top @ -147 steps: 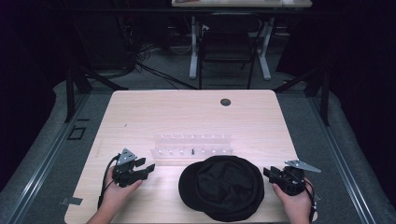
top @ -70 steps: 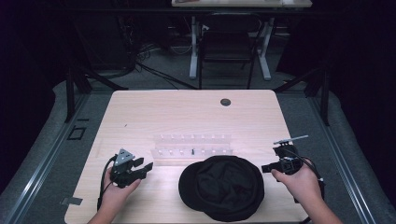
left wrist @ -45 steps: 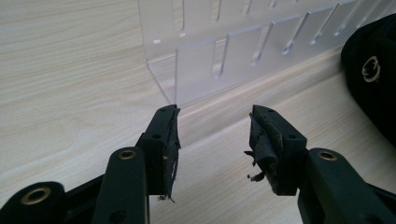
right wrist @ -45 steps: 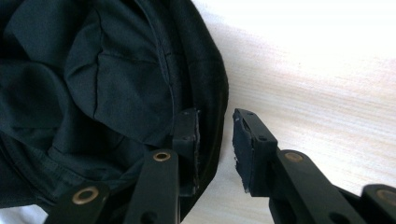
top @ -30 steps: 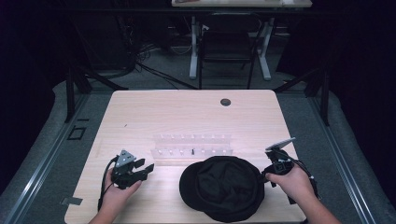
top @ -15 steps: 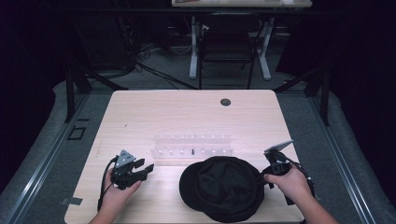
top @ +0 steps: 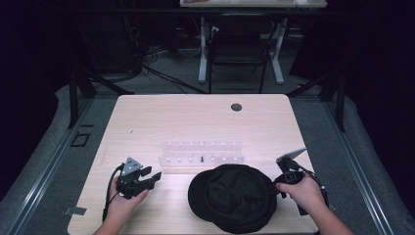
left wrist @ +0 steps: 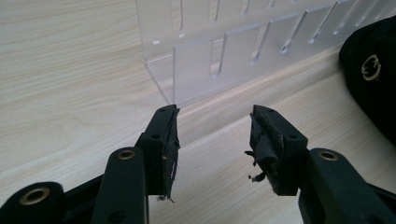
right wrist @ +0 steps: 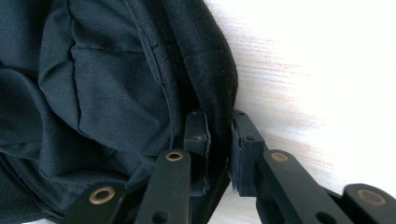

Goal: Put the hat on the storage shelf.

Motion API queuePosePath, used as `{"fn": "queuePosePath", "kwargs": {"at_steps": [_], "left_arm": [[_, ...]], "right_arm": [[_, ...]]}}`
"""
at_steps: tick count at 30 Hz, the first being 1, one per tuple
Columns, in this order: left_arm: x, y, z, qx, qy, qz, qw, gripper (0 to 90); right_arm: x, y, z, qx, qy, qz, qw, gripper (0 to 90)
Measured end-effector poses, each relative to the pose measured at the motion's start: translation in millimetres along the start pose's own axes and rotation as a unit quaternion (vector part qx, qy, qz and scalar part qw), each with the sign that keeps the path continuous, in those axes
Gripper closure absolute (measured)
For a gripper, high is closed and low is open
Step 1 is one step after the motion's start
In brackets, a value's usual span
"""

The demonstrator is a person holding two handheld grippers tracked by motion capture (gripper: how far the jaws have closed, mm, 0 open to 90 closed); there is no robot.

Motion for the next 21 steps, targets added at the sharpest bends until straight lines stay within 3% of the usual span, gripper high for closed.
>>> {"fn": "queuePosePath", "kwargs": {"at_steps": [12, 14, 17, 18, 21], "left_arm": [[0.0, 0.0, -0.1, 0.0, 0.002, 0.0, 1.0, 52.0], [0.4, 0.0, -0.2, -0.001, 0.003, -0.001, 1.0, 52.0], [0.5, -0.1, -0.5, -0.001, 0.002, -0.001, 1.0, 52.0], [0.5, -0.2, -0.4, 0.0, 0.003, -0.001, 1.0, 52.0], [0.0, -0.3, -0.3, 0.0, 0.002, -0.002, 1.0, 52.0]], "right_arm": [[5.8, -0.8, -5.9, -0.002, 0.016, -0.004, 0.9999, 86.7], [6.1, -1.9, -10.4, 0.003, 0.023, -0.01, 0.9997, 86.9], [9.3, -3.7, -15.3, -0.012, 0.038, -0.002, 0.9992, 87.0], [8.6, -5.1, -19.3, 0.0, 0.039, -0.011, 0.9992, 87.0], [13.8, -6.3, -27.3, -0.015, 0.059, -0.003, 0.9981, 87.0]]}}
Point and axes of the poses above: each handheld gripper's, and its own axes: z roughly forward along the jaws, y roughly out of its top, x roughly to its left, the point moved 5 cm from there along z, roughly forward along the jaws, and after that the axes turned 8 degrees about y, right-handed, at the moved point
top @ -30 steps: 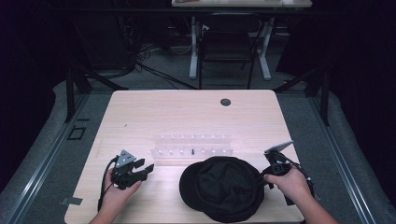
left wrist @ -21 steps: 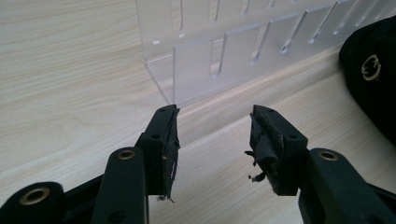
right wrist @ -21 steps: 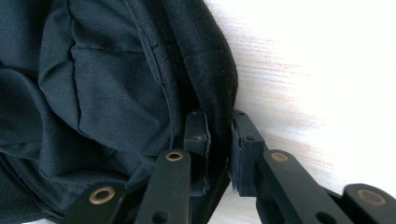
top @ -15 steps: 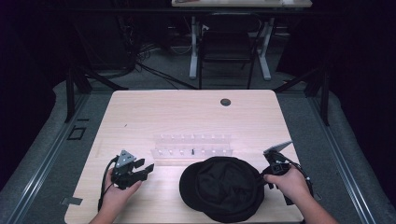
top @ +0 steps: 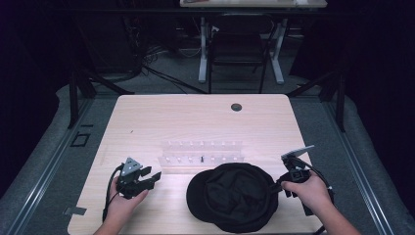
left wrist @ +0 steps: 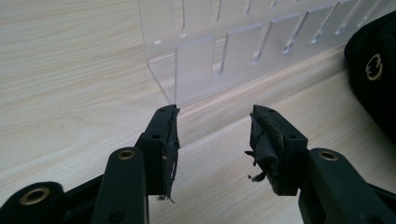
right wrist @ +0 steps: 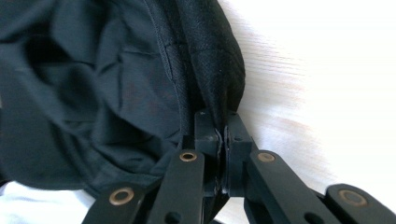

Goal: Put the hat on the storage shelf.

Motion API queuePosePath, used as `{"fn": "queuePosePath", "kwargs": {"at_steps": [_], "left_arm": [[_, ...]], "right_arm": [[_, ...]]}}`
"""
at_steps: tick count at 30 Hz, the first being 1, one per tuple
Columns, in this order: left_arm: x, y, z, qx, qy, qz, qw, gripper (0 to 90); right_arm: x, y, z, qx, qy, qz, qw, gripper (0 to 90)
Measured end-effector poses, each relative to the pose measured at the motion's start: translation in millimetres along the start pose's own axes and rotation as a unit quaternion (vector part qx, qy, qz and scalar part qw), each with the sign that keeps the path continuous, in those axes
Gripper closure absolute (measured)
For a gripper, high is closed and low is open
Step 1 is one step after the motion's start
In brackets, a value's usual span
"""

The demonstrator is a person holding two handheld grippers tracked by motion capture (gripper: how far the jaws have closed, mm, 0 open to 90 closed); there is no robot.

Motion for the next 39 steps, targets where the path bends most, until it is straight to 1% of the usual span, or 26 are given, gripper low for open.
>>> {"fn": "queuePosePath", "kwargs": {"at_steps": [3, 4, 6, 8, 9, 10, 12, 13, 14, 15, 16, 17, 18, 21, 24, 25, 28, 30, 31, 33, 34, 35, 36, 37, 38, 39], "left_arm": [[-0.5, -0.2, 0.0, 0.002, 0.0, 0.001, 1.0, 52.0], [-0.8, -0.4, 0.2, 0.003, 0.0, 0.002, 1.0, 52.0], [-1.5, -0.2, 0.5, 0.001, -0.001, 0.003, 1.0, 52.0], [-1.5, -0.2, 0.5, 0.001, -0.001, 0.003, 1.0, 52.0], [-1.3, -0.3, 0.5, 0.002, -0.001, 0.003, 1.0, 52.0], [-1.0, -0.4, 0.5, 0.002, 0.0, 0.002, 1.0, 52.0], [-0.7, -0.4, 0.1, 0.002, 0.001, 0.002, 1.0, 52.0], [-0.6, -0.3, 0.1, 0.002, 0.001, 0.001, 1.0, 52.0], [-0.6, -0.4, 0.0, 0.002, 0.002, 0.001, 1.0, 52.0], [-0.6, -0.4, 0.0, 0.002, 0.002, 0.001, 1.0, 52.0], [-0.5, -0.4, 0.0, 0.002, 0.002, 0.0, 1.0, 52.0], [-0.5, -0.4, 0.0, 0.002, 0.002, 0.001, 1.0, 52.0], [-0.4, -0.4, 0.0, 0.002, 0.002, 0.001, 1.0, 52.0], [-0.4, -0.4, 0.0, 0.002, 0.003, 0.0, 1.0, 52.0], [-0.5, -0.4, -0.1, 0.002, 0.003, 0.0, 1.0, 52.0], [-0.4, -0.4, -0.2, 0.002, 0.003, 0.0, 1.0, 52.0], [-0.3, -0.4, -0.3, 0.002, 0.003, 0.0, 1.0, 52.0], [-0.2, -0.5, -0.3, 0.002, 0.003, 0.0, 1.0, 51.9], [-0.2, -0.5, -0.3, 0.002, 0.003, 0.0, 1.0, 51.8], [-0.2, -0.4, -0.4, 0.002, 0.003, -0.001, 1.0, 51.6], [-0.2, -0.3, -0.4, 0.001, 0.003, -0.001, 1.0, 51.6], [-0.2, -0.3, -0.5, 0.001, 0.003, -0.001, 1.0, 51.6], [-0.2, -0.3, -0.5, 0.001, 0.004, -0.001, 1.0, 51.6], [-0.2, -0.3, -0.5, 0.001, 0.004, -0.001, 1.0, 51.6], [-0.2, -0.3, -0.5, 0.001, 0.004, 0.0, 1.0, 51.7], [-0.3, -0.2, -0.5, 0.001, 0.004, 0.0, 1.0, 51.6]], "right_arm": [[4.5, 0.2, -5.3, -0.009, 0.008, 0.004, 0.9999, 87.0], [6.3, 0.4, -6.2, -0.018, 0.01, 0.007, 0.9998, 87.0], [9.5, 0.0, -14.2, -0.007, 0.011, -0.003, 0.9999, 87.0], [12.3, -0.2, -18.8, -0.004, 0.011, -0.005, 0.9999, 87.0], [14.1, 0.1, -18.4, -0.018, 0.012, 0.002, 0.9998, 87.0], [14.8, 0.1, -21.0, -0.01, 0.009, -0.002, 0.9999, 87.0], [17.0, 0.7, -24.0, -0.012, 0.01, -0.003, 0.9999, 87.0], [19.1, 1.2, -24.7, -0.018, 0.012, 0.004, 0.9998, 87.0], [19.5, 0.9, -27.9, -0.004, 0.016, -0.006, 0.9998, 87.0], [21.0, 1.5, -27.2, -0.015, 0.017, 0.001, 0.9997, 87.0], [22.1, 1.3, -29.5, -0.006, 0.016, -0.004, 0.9998, 87.0], [24.3, 1.8, -28.9, -0.017, 0.017, 0.003, 0.9997, 87.0], [25.5, 1.6, -30.7, -0.011, 0.021, 0.001, 0.9997, 87.0], [28.4, 1.6, -32.1, -0.014, 0.028, 0.002, 0.9995, 87.0], [33.0, 1.6, -35.7, -0.011, 0.041, 0.004, 0.9991, 87.0], [35.7, 2.4, -36.0, -0.018, 0.05, 0.012, 0.9985, 87.0], [39.5, 2.9, -39.3, -0.02, 0.066, 0.015, 0.9975, 87.0], [42.5, 2.7, -41.8, -0.018, 0.077, 0.015, 0.9967, 87.1], [42.5, 2.7, -41.8, -0.018, 0.077, 0.015, 0.9967, 87.1], [46.7, 2.6, -45.9, -0.017, 0.094, 0.011, 0.9954, 87.0], [48.4, 3.4, -46.1, -0.025, 0.095, 0.014, 0.995, 87.0], [48.9, 3.3, -48.1, -0.018, 0.101, 0.006, 0.9947, 87.0], [51.1, 3.5, -48.7, -0.024, 0.102, 0.014, 0.9944, 87.0], [51.1, 3.5, -48.7, -0.024, 0.102, 0.014, 0.9944, 87.0], [51.9, 3.8, -51.2, -0.017, 0.111, 0.007, 0.9937, 87.0], [53.2, 4.2, -51.3, -0.024, 0.111, 0.01, 0.9935, 87.0]]}}
Point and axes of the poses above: each handheld gripper's, and its own axes: z roughly forward along the jaws, y roughly out of its top, x roughly to its left, the point moved 5 cm from there along z, roughly forward along the jaws, and after that the axes turned 8 degrees about y, right-handed, at the moved point
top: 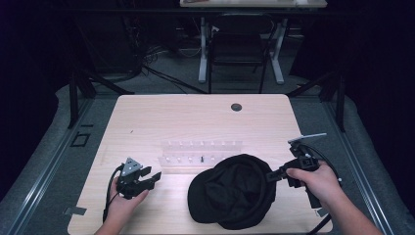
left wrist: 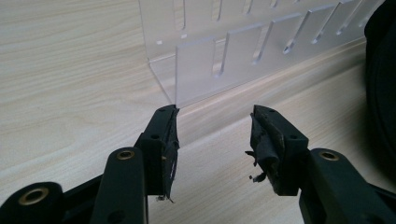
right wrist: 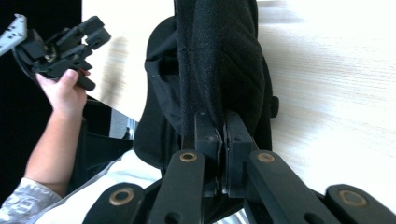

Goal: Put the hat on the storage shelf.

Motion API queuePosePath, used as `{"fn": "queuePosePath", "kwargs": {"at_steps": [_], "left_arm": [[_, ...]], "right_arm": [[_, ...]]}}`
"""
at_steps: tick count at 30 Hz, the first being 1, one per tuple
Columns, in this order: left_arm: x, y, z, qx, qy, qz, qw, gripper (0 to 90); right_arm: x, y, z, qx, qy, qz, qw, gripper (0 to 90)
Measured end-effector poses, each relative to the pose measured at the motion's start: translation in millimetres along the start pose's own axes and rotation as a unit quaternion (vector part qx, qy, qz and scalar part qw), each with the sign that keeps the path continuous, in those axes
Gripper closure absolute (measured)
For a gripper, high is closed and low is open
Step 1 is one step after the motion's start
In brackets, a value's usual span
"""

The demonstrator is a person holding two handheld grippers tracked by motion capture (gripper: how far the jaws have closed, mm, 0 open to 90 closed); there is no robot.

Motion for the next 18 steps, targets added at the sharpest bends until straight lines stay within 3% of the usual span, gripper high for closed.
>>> {"fn": "queuePosePath", "kwargs": {"at_steps": [1, 4, 12, 14, 18], "left_arm": [[0.0, 0.1, -0.1, 0.0, 0.0, 0.0, 1.0, 51.6], [0.4, 0.3, -0.2, -0.001, 0.0, 0.0, 1.0, 51.6], [-0.7, -0.2, 0.4, 0.0, -0.001, 0.002, 1.0, 51.3], [-0.6, -0.3, 0.7, 0.001, -0.002, 0.001, 1.0, 49.1], [1.3, -0.7, 2.5, 0.0, 0.0, 0.003, 1.0, 47.5]], "right_arm": [[0.6, -0.3, -1.5, 0.011, 0.006, -0.002, 0.9999, 87.0], [4.2, 0.5, -0.4, -0.004, 0.017, 0.0, 0.9999, 87.0], [15.0, 0.9, -4.0, 0.006, 0.045, -0.005, 0.999, 87.0], [18.5, 2.4, -3.0, -0.008, 0.052, -0.012, 0.9985, 87.0], [22.9, 3.9, -3.9, -0.009, 0.067, -0.012, 0.9977, 87.0]]}}
Point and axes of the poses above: each handheld gripper's, and its own axes: z roughly forward along the jaws, y roughly out of its top, x roughly to its left, the point moved 5 cm from there along z, roughly forward along the jaws, and after that the axes turned 8 degrees about y, right-handed, at the moved point
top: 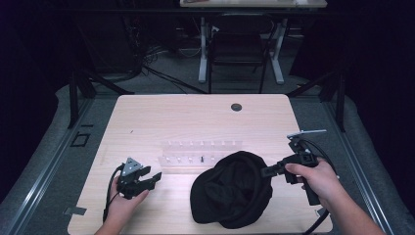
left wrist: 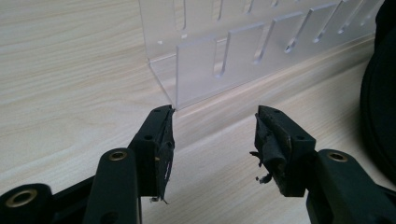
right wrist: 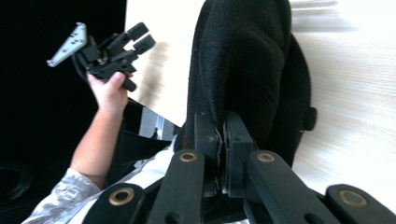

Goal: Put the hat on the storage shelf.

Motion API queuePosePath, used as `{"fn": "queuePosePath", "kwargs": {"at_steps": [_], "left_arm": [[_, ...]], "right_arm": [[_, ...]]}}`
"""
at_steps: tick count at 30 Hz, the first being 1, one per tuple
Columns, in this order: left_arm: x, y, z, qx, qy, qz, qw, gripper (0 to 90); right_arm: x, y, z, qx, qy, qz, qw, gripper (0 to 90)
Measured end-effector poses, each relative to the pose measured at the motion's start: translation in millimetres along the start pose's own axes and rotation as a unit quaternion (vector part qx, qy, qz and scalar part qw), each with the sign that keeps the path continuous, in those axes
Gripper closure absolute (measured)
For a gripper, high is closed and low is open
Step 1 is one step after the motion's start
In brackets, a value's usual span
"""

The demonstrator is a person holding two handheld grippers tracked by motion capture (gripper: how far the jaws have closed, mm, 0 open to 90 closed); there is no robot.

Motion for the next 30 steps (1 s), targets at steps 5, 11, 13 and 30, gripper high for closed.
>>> {"fn": "queuePosePath", "kwargs": {"at_steps": [5, 11, 13, 30], "left_arm": [[0.3, -0.2, -0.5, 0.002, 0.0, 0.001, 1.0, 47.5], [0.1, -0.2, 0.1, 0.0, 0.001, 0.001, 1.0, 47.5], [0.1, -0.2, 0.1, 0.0, 0.001, 0.001, 1.0, 47.5], [-0.6, -0.3, 0.3, 0.0, 0.001, 0.001, 1.0, 47.5]], "right_arm": [[7.4, 1.6, 2.4, -0.009, 0.028, 0.001, 0.9996, 86.9], [13.1, 1.4, 3.1, -0.005, 0.052, -0.006, 0.9986, 86.9], [14.5, 1.2, 2.1, 0.001, 0.059, -0.01, 0.9982, 87.0], [39.6, 3.9, -2.3, -0.005, 0.126, -0.025, 0.9917, 87.7]]}}
Point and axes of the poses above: each handheld gripper's, and its own axes: z roughly forward along the jaws, y roughly out of its top, x roughly to its left, the point moved 5 cm from there along z, roughly forward along the jaws, and after that the axes turned 8 degrees about y, right-handed, at the moved point
